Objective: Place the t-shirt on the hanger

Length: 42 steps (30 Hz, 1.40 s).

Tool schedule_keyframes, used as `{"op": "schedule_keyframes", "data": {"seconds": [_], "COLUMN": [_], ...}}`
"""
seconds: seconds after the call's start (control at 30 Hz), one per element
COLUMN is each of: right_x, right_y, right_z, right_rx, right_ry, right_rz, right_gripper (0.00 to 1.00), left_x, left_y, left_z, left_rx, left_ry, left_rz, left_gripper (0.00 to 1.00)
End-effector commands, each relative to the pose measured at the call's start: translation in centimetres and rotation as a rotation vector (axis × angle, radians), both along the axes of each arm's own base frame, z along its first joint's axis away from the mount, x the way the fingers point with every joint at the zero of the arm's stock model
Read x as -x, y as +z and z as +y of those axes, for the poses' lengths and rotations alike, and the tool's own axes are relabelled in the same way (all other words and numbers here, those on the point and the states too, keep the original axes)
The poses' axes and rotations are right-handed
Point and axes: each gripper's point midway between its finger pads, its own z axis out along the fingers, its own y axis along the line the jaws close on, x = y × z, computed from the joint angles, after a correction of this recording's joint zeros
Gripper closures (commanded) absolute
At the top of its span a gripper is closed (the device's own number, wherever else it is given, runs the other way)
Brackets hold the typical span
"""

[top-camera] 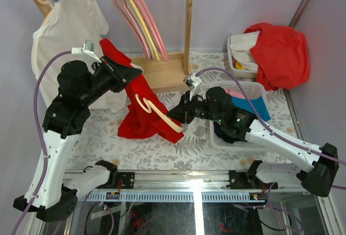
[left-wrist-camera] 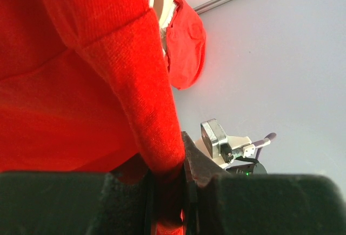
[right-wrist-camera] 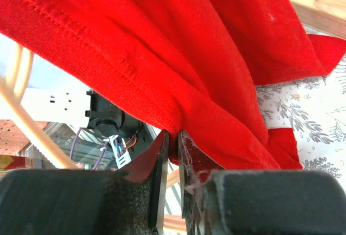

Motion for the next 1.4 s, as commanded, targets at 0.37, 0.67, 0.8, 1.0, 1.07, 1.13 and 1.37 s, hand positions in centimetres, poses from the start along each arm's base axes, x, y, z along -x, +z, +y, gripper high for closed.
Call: {"op": "schedule_keyframes", "data": {"seconds": [0.37,0.67,0.8,1.0,1.07,1.13,1.37], "right_x": [-3.6,-3.2,-3.0,-2.7,-2.5,-2.4,-1.8], "right_y": [3.1,0.1,-1.0,-2.6,-2.9,-2.9,-3.9], "right_z": [-0.8,-1.3,-1.7,-2.4,-2.5,-2.5,-2.3], "right_rx": [0.013,0.035,0.049,0.068,0.069,0.064,0.073], "right_ry": [-0.152,-0.127,-0.132,-0.139,-0.138,-0.131,-0.103], "right_rz": [-0.129,-0.071,-0.057,-0.043,-0.039,-0.035,-0.007], "right_gripper": [1.0,1.0,1.0,1.0,1.0,1.0,1.0], "left_x": [1.4,2.2,2.1,2.1,2.1,2.0,2.3], "left_y": [3.6,8.3,9.0,9.6,9.8,9.8,10.6], "left_z": [-0.3,-0.5,-0.4,0.2,0.2,0.2,1.2], "left_rx": [0.041,0.112,0.138,0.149,0.158,0.169,0.243], "left_ry": [-0.052,-0.072,-0.061,-0.027,-0.024,-0.021,0.033], "left_rz": [-0.129,-0.24,-0.258,-0.277,-0.282,-0.285,-0.326], "left_gripper": [1.0,1.0,1.0,1.0,1.0,1.0,1.0]}}
